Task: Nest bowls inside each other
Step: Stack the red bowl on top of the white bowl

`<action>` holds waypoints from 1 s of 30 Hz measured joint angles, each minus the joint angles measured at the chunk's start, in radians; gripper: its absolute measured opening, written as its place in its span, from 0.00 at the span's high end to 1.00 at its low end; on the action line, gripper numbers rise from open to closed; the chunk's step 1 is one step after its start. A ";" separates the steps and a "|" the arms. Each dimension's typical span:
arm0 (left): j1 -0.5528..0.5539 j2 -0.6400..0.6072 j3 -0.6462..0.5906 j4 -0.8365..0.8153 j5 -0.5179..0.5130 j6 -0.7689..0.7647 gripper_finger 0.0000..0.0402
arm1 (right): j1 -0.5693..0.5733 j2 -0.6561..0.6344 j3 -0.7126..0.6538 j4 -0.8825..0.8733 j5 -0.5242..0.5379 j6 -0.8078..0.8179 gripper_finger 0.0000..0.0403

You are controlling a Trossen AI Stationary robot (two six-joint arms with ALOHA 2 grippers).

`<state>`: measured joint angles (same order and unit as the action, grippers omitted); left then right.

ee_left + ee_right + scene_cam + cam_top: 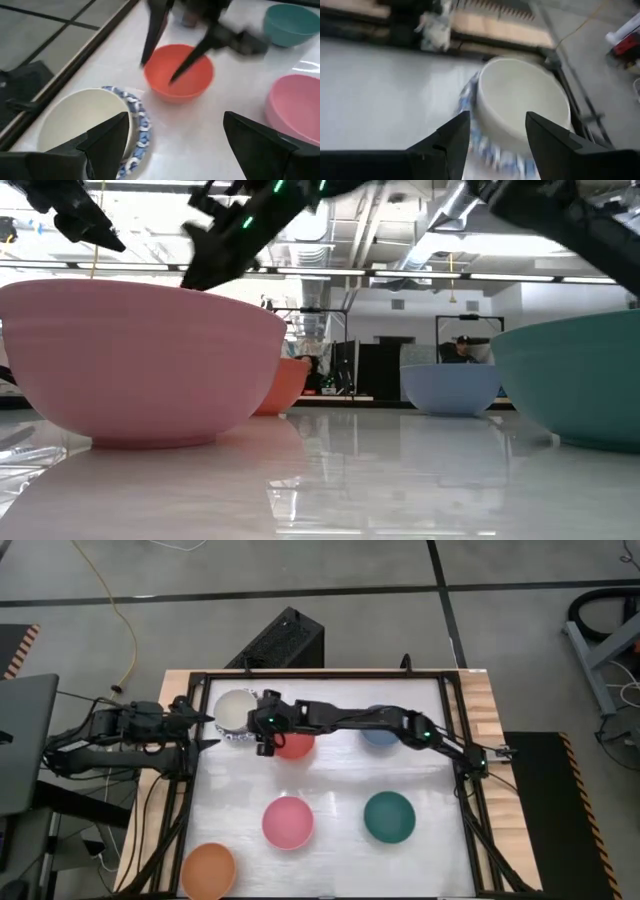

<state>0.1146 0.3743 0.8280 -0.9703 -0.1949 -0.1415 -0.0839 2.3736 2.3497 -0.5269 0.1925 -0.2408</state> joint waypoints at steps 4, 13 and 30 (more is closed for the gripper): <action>0.000 -0.062 -0.036 0.045 0.073 0.018 0.22 | 0.038 -0.094 -0.003 -0.252 -0.015 0.004 0.50; -0.001 -0.293 -0.126 0.149 0.135 -0.010 0.22 | 0.131 -0.195 -0.002 -0.568 -0.085 0.105 0.51; -0.001 -0.369 -0.173 0.469 0.365 -0.201 0.22 | 0.115 0.021 -0.004 -0.544 -0.141 0.086 0.51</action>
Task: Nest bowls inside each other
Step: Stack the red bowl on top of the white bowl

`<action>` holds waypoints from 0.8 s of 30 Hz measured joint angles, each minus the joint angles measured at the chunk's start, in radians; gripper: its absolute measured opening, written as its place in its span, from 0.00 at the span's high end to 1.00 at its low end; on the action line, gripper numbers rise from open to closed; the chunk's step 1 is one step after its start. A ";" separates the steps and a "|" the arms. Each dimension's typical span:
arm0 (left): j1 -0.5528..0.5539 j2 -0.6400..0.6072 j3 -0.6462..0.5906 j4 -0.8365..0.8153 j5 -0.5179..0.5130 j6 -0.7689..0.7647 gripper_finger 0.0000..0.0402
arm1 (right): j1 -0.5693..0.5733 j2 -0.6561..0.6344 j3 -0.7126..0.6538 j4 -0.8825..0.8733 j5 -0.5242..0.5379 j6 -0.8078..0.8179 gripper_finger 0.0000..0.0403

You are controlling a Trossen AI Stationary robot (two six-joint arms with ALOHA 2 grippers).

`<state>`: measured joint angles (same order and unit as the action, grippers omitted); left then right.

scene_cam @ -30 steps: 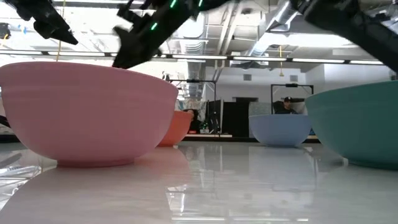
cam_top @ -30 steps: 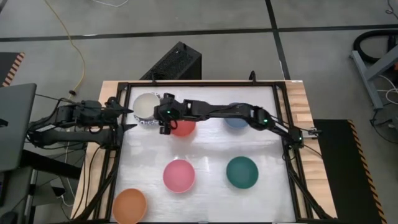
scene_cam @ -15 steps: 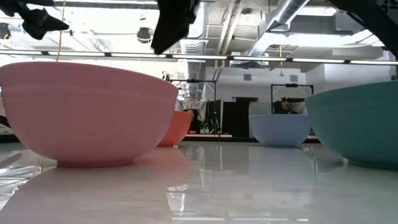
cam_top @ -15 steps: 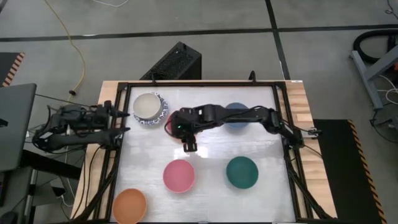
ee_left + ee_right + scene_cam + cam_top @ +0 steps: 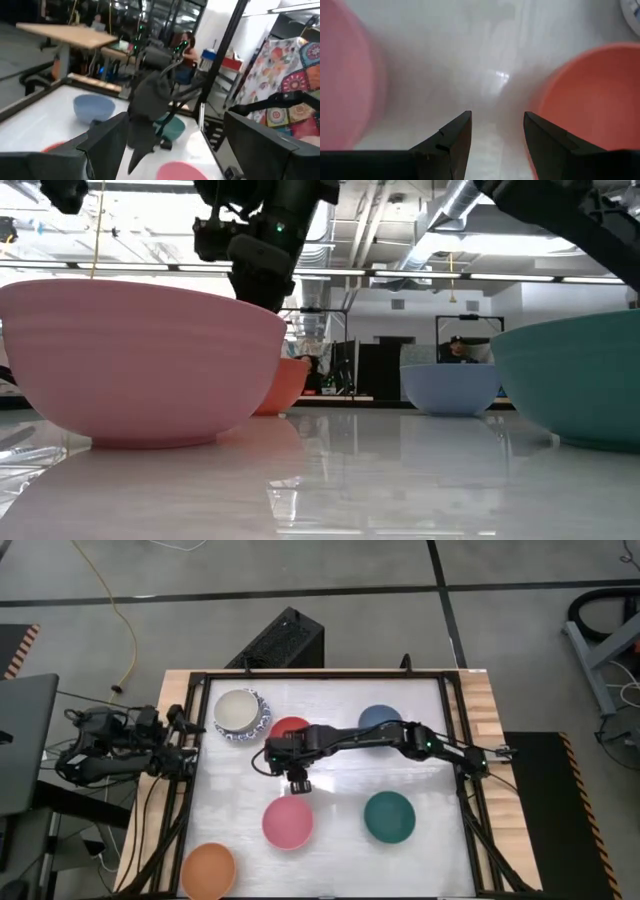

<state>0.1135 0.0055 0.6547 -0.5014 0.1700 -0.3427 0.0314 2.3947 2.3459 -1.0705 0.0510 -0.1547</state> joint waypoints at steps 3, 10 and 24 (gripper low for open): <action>0.000 0.000 -0.023 0.002 -0.050 0.028 0.22 | -0.015 -0.003 0.000 0.005 0.003 0.009 0.51; 0.000 0.000 -0.197 0.169 -0.105 0.015 0.22 | -0.020 -0.020 0.002 -0.033 0.006 -0.010 0.51; -0.061 0.000 -0.387 0.291 -0.108 -0.045 0.22 | -0.060 0.000 -0.014 -0.070 0.034 -0.003 0.51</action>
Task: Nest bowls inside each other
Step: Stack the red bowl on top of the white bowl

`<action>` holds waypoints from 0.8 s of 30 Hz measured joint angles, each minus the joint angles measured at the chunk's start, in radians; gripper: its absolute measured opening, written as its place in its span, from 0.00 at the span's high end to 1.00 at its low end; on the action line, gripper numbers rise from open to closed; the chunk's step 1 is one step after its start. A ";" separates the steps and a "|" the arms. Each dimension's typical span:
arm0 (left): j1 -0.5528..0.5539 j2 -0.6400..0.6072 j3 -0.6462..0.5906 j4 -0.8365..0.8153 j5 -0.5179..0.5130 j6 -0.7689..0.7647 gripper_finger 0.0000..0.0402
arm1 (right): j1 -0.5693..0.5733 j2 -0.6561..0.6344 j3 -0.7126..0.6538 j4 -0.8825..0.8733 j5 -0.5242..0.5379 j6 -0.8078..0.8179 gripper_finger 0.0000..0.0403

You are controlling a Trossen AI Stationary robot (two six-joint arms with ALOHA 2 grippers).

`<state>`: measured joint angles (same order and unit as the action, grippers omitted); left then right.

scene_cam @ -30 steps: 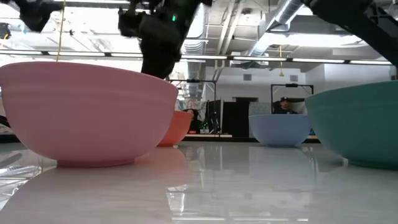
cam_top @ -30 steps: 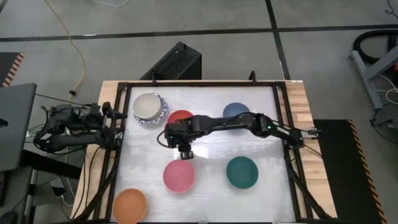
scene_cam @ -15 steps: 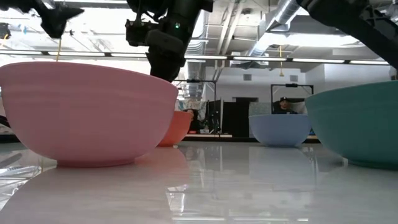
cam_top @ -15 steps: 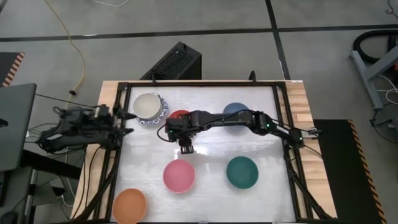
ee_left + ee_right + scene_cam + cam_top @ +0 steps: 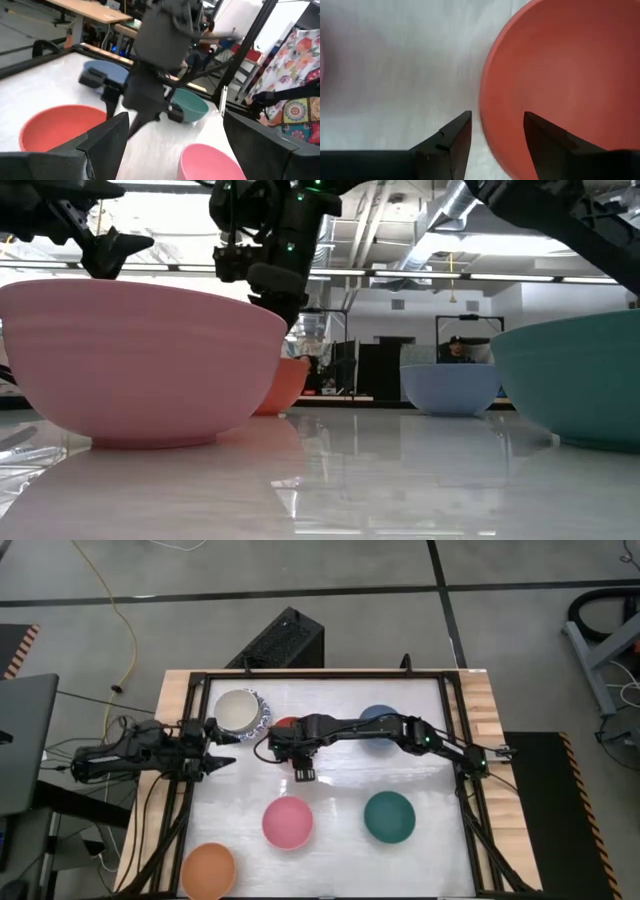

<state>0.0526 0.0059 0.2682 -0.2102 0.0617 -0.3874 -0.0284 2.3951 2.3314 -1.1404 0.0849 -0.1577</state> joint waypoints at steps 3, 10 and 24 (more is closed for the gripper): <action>-0.031 0.000 -0.018 0.034 -0.018 -0.002 0.22 | -0.002 -0.001 0.001 0.020 0.023 0.000 0.51; -0.118 0.000 -0.070 0.113 -0.029 -0.004 0.22 | -0.014 -0.001 0.000 0.046 0.042 -0.015 0.53; -0.206 0.000 -0.076 0.195 -0.062 0.100 0.22 | -0.001 -0.006 0.000 0.067 0.036 -0.033 0.55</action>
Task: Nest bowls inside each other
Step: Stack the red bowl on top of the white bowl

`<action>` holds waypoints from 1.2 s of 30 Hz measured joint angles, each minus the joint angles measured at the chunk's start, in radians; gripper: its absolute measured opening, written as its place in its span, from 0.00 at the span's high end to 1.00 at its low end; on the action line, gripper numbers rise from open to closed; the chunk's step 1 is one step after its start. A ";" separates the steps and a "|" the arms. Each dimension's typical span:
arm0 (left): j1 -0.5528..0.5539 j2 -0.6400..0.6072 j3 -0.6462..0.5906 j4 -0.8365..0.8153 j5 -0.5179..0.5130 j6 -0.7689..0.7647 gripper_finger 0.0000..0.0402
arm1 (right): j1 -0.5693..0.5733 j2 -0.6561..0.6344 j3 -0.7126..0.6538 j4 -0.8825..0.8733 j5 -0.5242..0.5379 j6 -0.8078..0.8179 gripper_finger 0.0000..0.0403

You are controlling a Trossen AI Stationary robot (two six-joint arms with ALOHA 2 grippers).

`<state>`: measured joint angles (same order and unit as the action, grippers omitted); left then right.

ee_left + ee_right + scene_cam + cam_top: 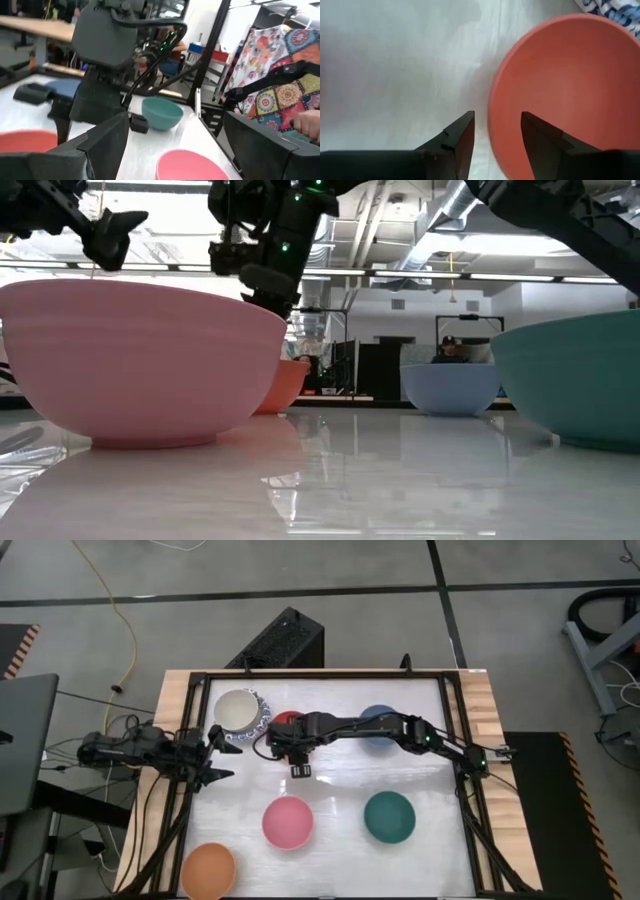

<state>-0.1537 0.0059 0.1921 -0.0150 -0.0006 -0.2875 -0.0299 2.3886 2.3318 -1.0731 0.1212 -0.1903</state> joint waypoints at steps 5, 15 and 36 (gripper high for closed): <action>-0.018 0.000 0.000 0.027 0.000 0.058 0.22 | 0.007 -0.007 0.001 0.007 0.000 0.006 0.55; -0.027 0.000 0.000 -0.027 -0.001 0.067 0.22 | 0.024 -0.005 0.017 0.078 0.008 -0.020 0.55; -0.027 0.000 0.000 -0.112 -0.056 0.083 0.22 | -0.012 -0.005 0.016 0.064 0.008 0.004 0.55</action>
<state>-0.1806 0.0059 0.1925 -0.1275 -0.0566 -0.2049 -0.0423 2.3833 2.3478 -1.0086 0.1287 -0.1865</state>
